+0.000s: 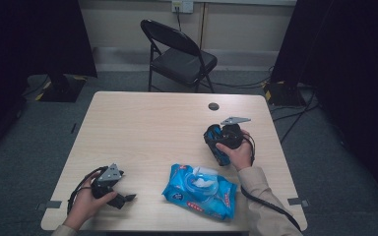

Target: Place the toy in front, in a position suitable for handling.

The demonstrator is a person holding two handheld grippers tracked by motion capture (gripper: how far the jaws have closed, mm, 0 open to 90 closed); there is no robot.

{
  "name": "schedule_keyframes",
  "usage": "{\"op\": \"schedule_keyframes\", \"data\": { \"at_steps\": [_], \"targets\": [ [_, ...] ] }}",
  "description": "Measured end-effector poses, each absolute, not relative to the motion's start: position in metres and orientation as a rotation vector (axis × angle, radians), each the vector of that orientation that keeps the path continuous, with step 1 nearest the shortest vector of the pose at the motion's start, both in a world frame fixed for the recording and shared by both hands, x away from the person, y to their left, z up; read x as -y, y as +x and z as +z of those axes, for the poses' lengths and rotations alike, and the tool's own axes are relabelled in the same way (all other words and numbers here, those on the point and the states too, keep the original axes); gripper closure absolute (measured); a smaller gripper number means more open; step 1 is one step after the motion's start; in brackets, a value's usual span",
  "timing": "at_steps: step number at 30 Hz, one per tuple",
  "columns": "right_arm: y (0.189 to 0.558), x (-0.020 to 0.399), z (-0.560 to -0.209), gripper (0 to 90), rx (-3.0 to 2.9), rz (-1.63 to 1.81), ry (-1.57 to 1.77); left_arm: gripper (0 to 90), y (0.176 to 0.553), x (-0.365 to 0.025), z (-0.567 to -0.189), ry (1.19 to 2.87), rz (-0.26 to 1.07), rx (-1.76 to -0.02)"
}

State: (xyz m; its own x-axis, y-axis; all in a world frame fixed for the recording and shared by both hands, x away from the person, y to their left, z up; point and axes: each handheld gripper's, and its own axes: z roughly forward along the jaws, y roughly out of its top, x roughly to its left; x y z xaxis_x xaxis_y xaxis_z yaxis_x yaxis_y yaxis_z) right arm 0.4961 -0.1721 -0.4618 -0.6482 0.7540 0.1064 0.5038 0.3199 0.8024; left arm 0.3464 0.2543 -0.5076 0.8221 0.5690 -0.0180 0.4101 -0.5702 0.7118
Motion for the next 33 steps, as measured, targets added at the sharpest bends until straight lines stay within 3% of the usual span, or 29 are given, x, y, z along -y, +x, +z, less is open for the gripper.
{"op": "schedule_keyframes", "data": {
  "at_steps": [20, 33],
  "targets": [
    [0.527, 0.118, -0.491, 25.4, -2.472, 1.087, 1.059, 0.0, 0.346, -0.254, -0.508, 2.256, 0.275, -0.714],
    [0.53, 0.116, -0.499, 24.7, -2.489, 1.08, 1.058, 0.0, 0.346, -0.254, -0.508, 2.256, 0.275, -0.714]
  ]
}}
